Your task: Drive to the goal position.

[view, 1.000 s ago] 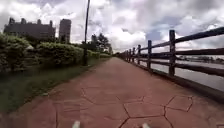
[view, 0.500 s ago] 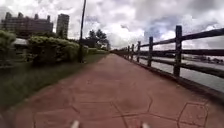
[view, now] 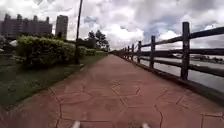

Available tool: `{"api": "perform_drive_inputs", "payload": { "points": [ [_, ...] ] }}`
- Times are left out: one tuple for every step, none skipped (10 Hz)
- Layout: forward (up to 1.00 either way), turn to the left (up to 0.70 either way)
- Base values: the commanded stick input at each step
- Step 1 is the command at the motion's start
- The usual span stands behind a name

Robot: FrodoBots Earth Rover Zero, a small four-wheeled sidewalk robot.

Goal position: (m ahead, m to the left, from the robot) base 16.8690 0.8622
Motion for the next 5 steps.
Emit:
{"api": "perform_drive_inputs", "payload": {
  "points": [
    [0.70, 0.00],
    [0.70, 0.00],
    [0.70, 0.00],
    [0.70, 0.00],
    [0.70, 0.00]
  ]
}}
